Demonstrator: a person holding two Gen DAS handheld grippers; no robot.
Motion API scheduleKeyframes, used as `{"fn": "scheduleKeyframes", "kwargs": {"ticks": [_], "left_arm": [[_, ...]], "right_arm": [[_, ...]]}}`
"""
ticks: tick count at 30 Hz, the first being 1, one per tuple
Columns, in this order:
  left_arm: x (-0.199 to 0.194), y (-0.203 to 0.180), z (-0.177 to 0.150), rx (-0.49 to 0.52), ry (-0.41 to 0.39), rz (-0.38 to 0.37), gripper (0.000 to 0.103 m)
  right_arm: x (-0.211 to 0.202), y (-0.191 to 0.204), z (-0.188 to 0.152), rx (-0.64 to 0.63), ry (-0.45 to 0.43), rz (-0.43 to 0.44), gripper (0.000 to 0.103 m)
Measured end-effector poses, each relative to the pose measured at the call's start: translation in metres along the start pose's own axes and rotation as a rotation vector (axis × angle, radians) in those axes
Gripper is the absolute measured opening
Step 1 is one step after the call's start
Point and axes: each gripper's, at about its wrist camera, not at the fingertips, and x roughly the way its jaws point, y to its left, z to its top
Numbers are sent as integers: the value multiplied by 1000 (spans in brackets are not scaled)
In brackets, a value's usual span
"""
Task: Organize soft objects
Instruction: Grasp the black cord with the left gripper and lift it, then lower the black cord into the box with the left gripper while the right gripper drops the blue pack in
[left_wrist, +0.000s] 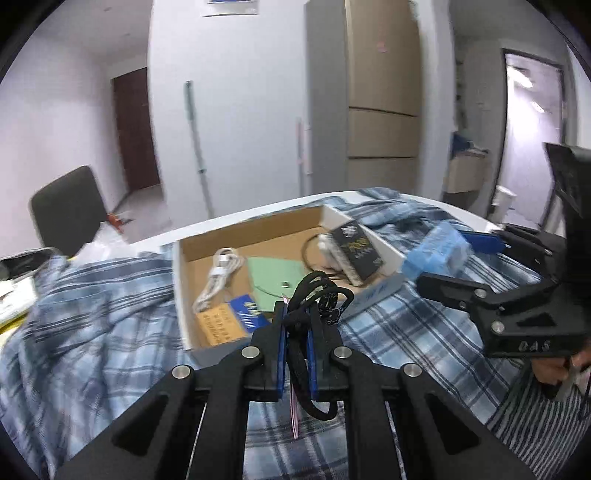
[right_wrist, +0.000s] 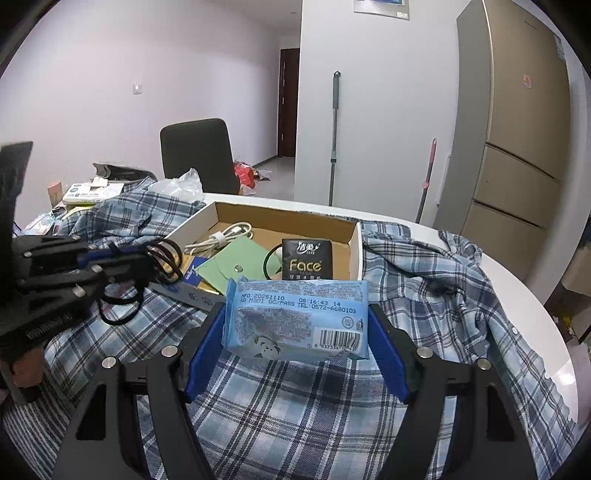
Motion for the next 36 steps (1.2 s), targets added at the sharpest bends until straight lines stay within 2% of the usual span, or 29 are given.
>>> {"fn": "scheduleKeyframes", "kwargs": {"ticks": [2, 6, 9, 16, 20, 26, 31, 36], "left_arm": [[-14, 3, 8, -30, -32, -11, 10], [-35, 2, 26, -2, -90, 53, 10], [-45, 4, 43, -8, -115, 70, 10], [-58, 13, 89, -66, -171, 103, 10], [-45, 24, 113, -127, -114, 184, 10], [-5, 38, 125, -165, -25, 177, 10], [30, 47, 114, -194, 50, 176, 10], [59, 55, 91, -215, 122, 154, 10]], "right_arm": [[-3, 0, 1, 3, -11, -7, 73], [-11, -1, 11, 12, -32, -17, 73], [-17, 1, 25, 19, -45, -10, 73], [-37, 8, 79, -17, -142, -24, 73], [-32, 9, 107, -26, -174, -46, 73], [20, 0, 121, 3, -75, -26, 73], [60, -11, 122, 41, -2, -22, 73], [89, -26, 107, 97, 61, 1, 73]]}}
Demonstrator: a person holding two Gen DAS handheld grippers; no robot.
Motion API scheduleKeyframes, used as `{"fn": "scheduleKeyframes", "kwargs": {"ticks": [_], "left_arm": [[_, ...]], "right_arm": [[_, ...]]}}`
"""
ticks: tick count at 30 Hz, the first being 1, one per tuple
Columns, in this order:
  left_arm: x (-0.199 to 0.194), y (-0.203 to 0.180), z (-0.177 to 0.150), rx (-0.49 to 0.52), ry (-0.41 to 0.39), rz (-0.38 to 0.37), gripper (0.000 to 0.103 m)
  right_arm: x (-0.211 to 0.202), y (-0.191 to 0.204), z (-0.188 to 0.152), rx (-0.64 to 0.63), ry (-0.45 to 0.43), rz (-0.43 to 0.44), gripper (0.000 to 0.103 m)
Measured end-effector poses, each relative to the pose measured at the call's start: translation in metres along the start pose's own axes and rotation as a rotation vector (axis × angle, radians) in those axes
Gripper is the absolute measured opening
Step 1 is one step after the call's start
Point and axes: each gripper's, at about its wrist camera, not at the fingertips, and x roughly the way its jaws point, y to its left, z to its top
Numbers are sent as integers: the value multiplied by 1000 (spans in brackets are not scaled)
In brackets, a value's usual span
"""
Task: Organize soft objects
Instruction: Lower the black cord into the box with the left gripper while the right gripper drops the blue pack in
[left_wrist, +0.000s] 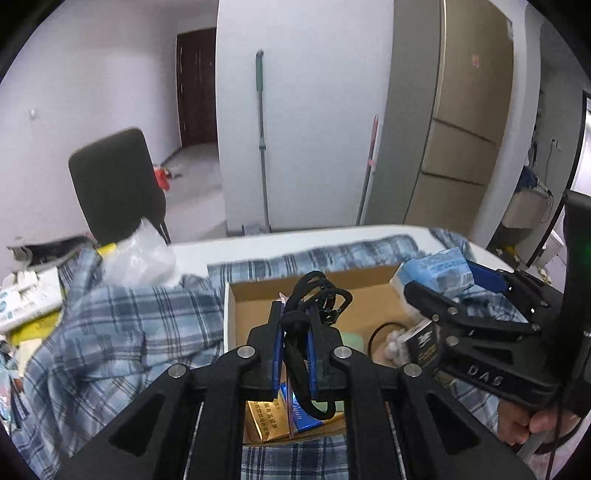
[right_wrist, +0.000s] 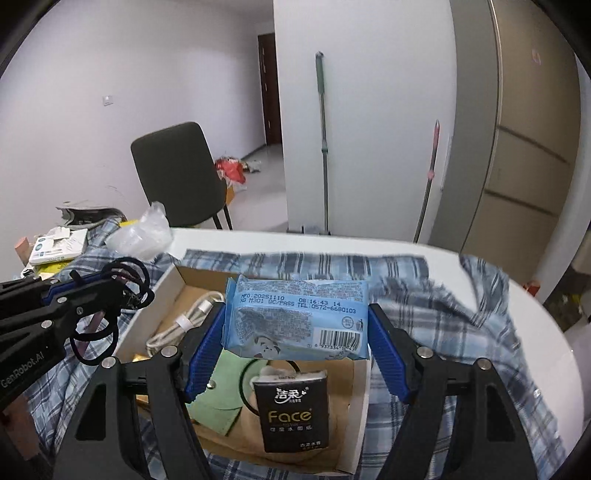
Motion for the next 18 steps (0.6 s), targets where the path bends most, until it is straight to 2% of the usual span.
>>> {"fn": "scheduleKeyframes", "kwargs": {"ticks": [5, 14, 18], "left_arm": [[21, 1, -8, 2, 58, -14, 10], [30, 0, -13, 2, 117, -22, 11], [34, 4, -14, -8, 136, -22, 31]], "right_arm": [[22, -5, -13, 17, 63, 24, 73], [31, 1, -21, -8, 97, 39, 73], [32, 3, -22, -24, 96, 32, 76]]}}
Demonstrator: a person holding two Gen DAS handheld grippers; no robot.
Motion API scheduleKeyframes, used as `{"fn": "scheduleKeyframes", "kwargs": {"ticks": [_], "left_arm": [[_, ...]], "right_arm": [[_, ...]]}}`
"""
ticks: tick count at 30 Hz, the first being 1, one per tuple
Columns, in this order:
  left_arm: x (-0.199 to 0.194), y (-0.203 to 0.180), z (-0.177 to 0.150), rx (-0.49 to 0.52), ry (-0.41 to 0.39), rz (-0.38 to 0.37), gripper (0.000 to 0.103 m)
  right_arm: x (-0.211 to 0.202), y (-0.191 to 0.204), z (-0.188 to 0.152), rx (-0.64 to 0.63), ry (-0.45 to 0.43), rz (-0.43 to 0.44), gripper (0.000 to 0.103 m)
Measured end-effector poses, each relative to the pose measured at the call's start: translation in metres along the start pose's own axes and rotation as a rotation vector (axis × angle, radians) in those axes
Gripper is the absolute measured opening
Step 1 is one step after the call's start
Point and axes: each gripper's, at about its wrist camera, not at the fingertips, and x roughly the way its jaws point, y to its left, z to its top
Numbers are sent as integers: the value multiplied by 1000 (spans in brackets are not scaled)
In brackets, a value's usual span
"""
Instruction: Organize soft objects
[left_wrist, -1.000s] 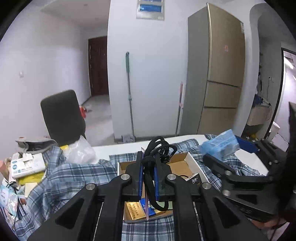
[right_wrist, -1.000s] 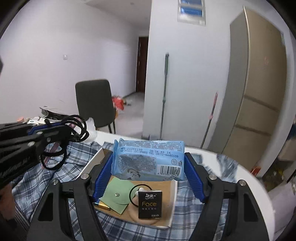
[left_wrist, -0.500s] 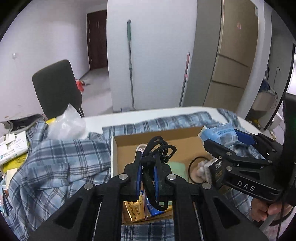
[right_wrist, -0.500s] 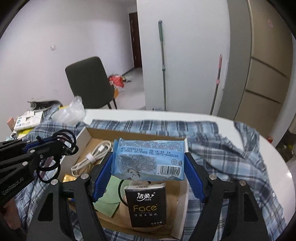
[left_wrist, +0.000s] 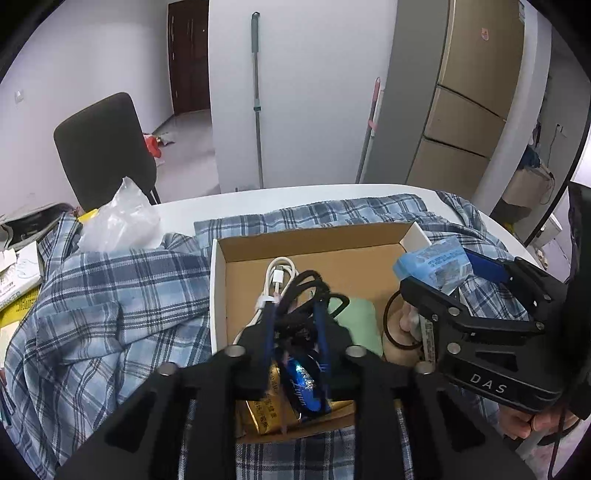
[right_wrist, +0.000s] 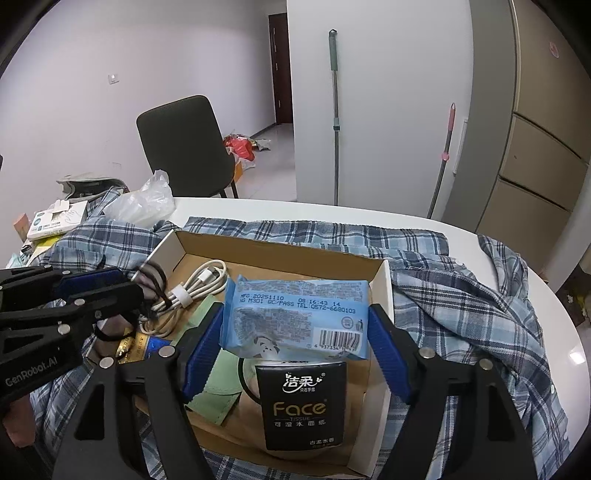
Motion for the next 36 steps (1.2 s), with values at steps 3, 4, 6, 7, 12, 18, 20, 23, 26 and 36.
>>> {"fn": "scheduleKeyframes", "kwargs": {"ticks": [3, 4, 6, 7, 12, 18, 20, 23, 26, 36], "left_arm": [[0, 1, 0, 0, 0, -2, 40], [-1, 1, 0, -1, -2, 1, 45], [-4, 3, 1, -8, -17, 2, 52], [-6, 3, 2, -10, -24, 2, 56], [-23, 3, 6, -7, -94, 12, 56], [-73, -3, 2, -9, -342, -7, 56], [-92, -8, -1, 6, -419, 3, 56], [-119, -10, -6, 3, -516, 0, 56], [-147, -7, -14, -6, -605, 2, 75], [-207, -6, -56, 23, -817, 38, 103]], "right_arm": [[1, -1, 0, 2, 4, 2, 78], [1, -1, 0, 2, 5, 0, 79], [2, -2, 0, 2, 8, -6, 85], [2, -2, 0, 3, 8, -8, 87], [-6, -4, 3, 5, -16, -21, 88], [-41, -5, 12, 22, -105, -55, 88], [-59, -3, 14, 13, -147, -75, 88], [-88, 1, 12, -13, -223, -114, 96], [-119, 4, 10, -16, -309, -128, 101], [-205, 20, -4, 8, -520, -116, 103]]}}
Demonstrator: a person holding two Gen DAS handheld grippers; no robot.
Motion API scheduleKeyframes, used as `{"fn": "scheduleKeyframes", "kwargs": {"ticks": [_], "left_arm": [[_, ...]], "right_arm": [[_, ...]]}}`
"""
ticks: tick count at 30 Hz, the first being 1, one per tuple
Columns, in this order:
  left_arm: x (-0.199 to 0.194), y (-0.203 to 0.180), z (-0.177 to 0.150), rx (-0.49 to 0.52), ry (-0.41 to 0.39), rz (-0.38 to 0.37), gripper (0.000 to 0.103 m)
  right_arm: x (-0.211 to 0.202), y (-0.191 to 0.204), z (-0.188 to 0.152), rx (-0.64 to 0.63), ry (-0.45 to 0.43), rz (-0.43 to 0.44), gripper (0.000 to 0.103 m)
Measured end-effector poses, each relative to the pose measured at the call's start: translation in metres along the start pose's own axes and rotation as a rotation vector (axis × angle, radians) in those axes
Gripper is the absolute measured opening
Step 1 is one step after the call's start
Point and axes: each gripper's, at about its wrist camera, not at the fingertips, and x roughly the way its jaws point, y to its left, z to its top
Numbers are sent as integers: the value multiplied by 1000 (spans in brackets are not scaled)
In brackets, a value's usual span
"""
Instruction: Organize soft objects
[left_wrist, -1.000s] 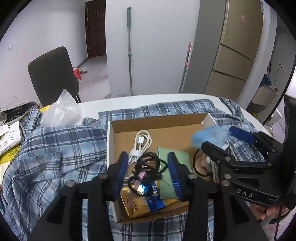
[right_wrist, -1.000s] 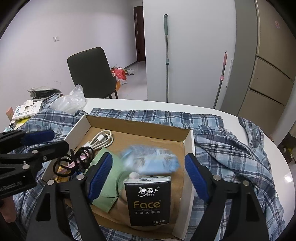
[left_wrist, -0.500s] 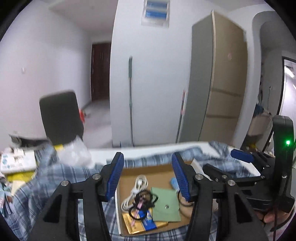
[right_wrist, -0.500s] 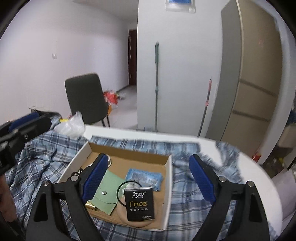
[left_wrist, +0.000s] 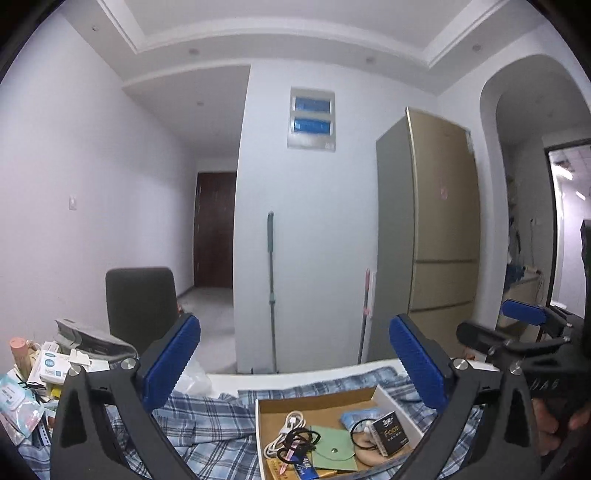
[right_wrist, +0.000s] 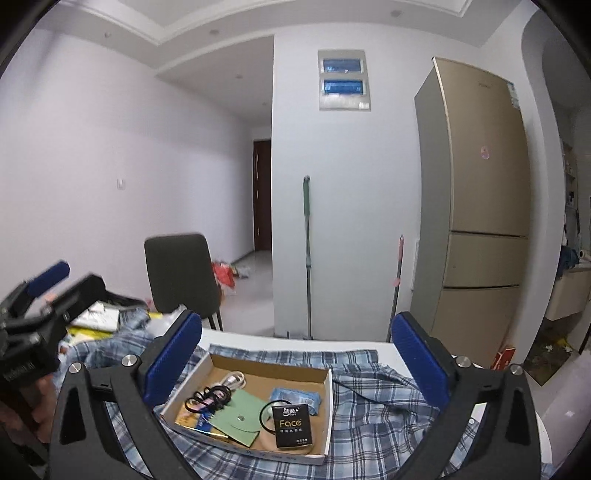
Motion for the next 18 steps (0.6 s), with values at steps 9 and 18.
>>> {"fn": "scheduleKeyframes", "kwargs": {"ticks": [9, 18], "left_arm": [[-50, 6, -16, -12, -80, 29, 103], [-73, 3, -63, 29, -52, 4, 103]], "right_arm": [[-33, 8, -12, -19, -100, -27, 103], [-45, 15, -50, -42, -85, 12, 103]]}}
